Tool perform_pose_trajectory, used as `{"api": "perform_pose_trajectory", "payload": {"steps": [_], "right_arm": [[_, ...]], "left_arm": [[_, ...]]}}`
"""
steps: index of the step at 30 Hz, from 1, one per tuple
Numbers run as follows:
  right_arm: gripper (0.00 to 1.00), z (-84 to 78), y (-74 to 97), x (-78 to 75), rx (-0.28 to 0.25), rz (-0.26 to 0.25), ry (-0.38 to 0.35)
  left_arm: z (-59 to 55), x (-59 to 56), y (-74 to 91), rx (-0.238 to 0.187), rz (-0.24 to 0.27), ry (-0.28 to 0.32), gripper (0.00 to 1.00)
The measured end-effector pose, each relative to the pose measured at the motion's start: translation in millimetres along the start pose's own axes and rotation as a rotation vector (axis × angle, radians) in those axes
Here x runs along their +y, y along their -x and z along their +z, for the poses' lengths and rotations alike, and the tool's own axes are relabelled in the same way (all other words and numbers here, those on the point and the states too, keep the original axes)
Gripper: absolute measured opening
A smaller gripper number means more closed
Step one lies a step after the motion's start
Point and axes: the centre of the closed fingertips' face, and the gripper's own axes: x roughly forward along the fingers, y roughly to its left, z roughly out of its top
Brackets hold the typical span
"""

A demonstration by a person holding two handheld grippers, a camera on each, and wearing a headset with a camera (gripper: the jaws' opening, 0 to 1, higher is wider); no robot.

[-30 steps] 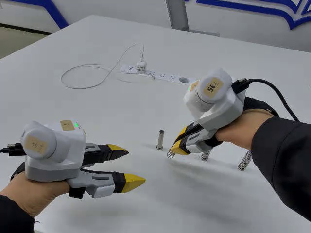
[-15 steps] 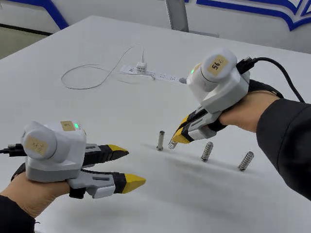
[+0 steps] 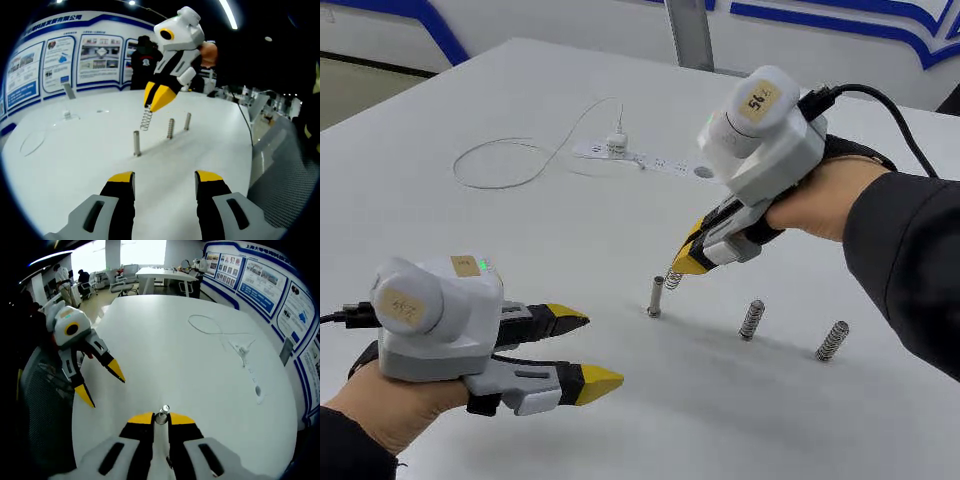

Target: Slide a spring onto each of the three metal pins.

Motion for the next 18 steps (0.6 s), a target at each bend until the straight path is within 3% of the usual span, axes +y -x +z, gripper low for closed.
{"api": "perform_pose_trajectory", "payload": {"steps": [18], "right_arm": [[0.12,3.7,-11.7,-3.8,0.014,0.021,-0.002]], "left_arm": [[-1.0,1.1,0.2,0.003,0.002,0.009,0.49]]}}
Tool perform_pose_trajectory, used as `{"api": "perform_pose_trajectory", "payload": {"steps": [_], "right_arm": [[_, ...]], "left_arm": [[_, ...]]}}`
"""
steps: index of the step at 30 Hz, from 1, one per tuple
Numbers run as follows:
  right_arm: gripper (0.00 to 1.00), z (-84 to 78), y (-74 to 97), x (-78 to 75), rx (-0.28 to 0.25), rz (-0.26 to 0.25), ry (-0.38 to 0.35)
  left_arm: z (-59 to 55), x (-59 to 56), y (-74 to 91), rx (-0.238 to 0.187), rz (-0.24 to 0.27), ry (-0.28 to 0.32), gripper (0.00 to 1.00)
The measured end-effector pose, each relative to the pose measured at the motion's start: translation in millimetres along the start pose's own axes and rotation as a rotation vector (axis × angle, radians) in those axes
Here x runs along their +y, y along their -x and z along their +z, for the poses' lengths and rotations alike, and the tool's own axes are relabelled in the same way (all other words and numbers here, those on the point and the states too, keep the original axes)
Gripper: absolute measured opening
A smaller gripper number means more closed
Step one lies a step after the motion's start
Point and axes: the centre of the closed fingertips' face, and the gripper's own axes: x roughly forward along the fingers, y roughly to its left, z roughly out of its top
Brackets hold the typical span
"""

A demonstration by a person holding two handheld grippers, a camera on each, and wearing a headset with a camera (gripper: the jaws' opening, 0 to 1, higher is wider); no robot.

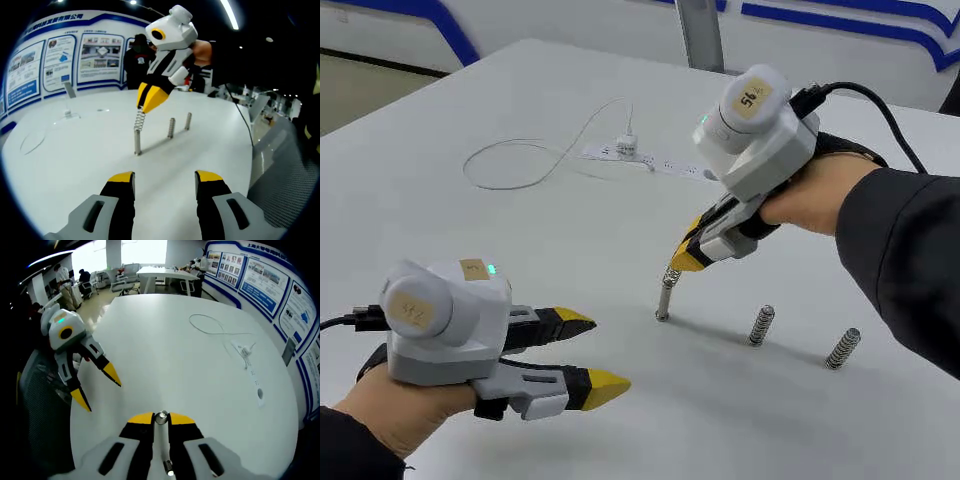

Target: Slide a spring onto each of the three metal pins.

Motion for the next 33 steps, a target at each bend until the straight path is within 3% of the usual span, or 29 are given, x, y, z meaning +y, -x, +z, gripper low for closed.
{"api": "perform_pose_trajectory", "payload": {"steps": [10,19,33], "right_arm": [[0.12,2.0,-5.8,-2.3,0.016,0.015,0.002],[0.12,1.8,-17.8,-12.0,0.065,0.054,-0.037],[0.12,-7.0,-32.5,-4.1,0.1,0.078,-0.08]], "left_arm": [[-1.5,2.2,-0.1,0.001,0.002,0.004,0.49],[-3.0,3.8,-0.3,0.001,0.003,0.009,0.49],[-3.6,2.8,-0.5,0.002,0.001,0.012,0.49]]}}
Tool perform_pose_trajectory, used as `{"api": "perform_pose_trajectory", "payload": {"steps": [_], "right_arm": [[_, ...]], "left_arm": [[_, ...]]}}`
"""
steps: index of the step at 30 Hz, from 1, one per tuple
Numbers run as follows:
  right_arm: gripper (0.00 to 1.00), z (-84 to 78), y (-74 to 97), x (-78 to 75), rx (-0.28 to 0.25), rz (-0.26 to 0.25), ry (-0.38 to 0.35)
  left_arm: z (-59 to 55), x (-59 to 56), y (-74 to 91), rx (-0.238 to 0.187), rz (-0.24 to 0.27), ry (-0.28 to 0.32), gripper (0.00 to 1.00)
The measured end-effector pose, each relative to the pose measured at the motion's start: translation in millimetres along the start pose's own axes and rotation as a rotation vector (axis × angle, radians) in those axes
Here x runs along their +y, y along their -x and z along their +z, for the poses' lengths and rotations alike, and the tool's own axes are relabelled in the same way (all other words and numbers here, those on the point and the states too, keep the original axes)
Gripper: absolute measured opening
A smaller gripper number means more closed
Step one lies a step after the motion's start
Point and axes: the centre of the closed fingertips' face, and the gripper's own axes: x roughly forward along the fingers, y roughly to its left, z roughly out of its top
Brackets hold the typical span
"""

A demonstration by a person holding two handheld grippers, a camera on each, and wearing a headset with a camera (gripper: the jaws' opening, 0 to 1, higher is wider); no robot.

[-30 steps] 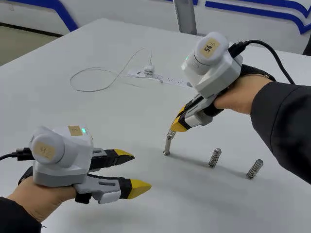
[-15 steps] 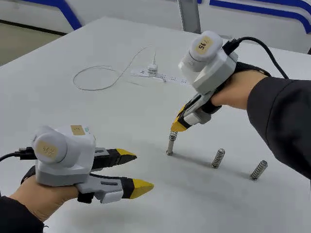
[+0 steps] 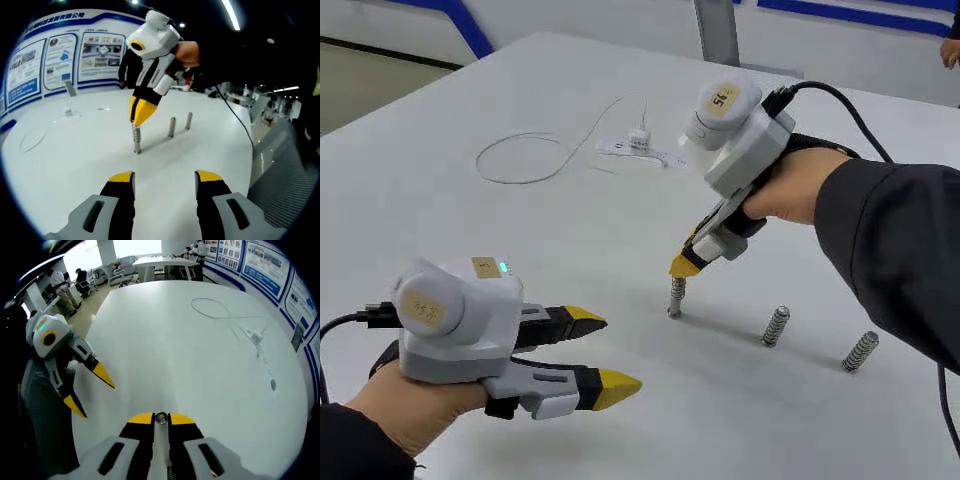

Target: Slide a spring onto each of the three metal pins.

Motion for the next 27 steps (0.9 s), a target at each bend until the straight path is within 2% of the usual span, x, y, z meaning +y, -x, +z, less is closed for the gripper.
{"api": "perform_pose_trajectory", "payload": {"steps": [10,27], "right_arm": [[0.12,-13.5,-13.6,5.3,0.014,0.009,-0.025],[0.12,-17.8,-19.6,9.7,0.017,0.01,-0.032]], "left_arm": [[-0.5,-1.7,-0.6,0.004,-0.004,0.001,0.49],[-0.8,-2.4,-0.9,0.01,-0.005,-0.003,0.49]]}}
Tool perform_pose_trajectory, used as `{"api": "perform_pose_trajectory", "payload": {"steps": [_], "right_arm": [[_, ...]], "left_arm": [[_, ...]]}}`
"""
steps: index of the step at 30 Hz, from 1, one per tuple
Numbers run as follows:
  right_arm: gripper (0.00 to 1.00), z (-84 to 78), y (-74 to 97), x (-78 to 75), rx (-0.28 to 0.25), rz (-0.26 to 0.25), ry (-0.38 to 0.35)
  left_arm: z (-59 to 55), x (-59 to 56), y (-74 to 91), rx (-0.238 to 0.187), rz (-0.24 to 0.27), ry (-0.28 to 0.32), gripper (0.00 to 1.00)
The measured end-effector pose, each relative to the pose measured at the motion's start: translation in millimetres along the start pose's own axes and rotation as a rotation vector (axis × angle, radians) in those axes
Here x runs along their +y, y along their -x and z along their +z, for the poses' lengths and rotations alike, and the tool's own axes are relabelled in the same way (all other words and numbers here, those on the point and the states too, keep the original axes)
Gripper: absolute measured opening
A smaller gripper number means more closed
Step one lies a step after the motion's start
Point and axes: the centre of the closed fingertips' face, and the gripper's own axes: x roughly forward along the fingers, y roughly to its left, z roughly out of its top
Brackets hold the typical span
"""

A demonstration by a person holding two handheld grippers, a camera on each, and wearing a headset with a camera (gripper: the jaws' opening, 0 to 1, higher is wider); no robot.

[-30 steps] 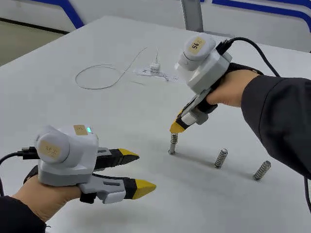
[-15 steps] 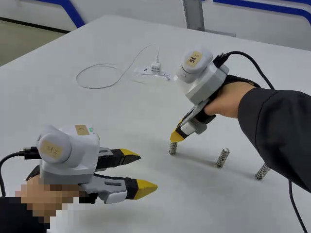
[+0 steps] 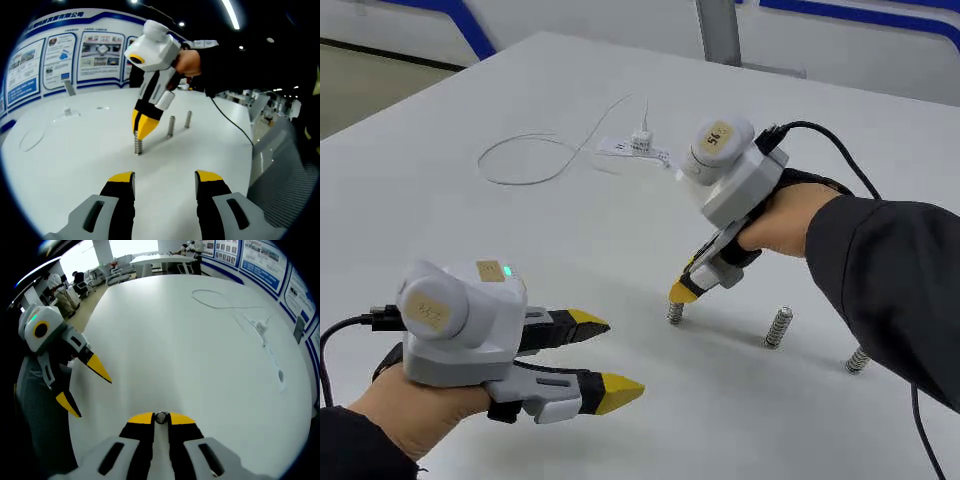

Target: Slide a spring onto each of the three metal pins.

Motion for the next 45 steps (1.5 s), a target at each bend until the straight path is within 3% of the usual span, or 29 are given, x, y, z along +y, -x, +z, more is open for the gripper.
{"api": "perform_pose_trajectory", "payload": {"steps": [21,37,45], "right_arm": [[0.22,-7.1,7.9,1.5,-0.053,-0.029,0.041],[0.23,-18.1,24.7,0.8,-0.124,-0.077,0.038],[0.23,-27.0,31.6,9.5,-0.153,-0.089,0.025]], "left_arm": [[-0.5,-0.5,-0.4,0.004,-0.002,-0.004,0.49],[-1.4,-0.7,-1.0,0.008,-0.003,-0.008,0.49],[-1.5,-2.2,-1.1,0.01,-0.003,-0.011,0.5]]}}
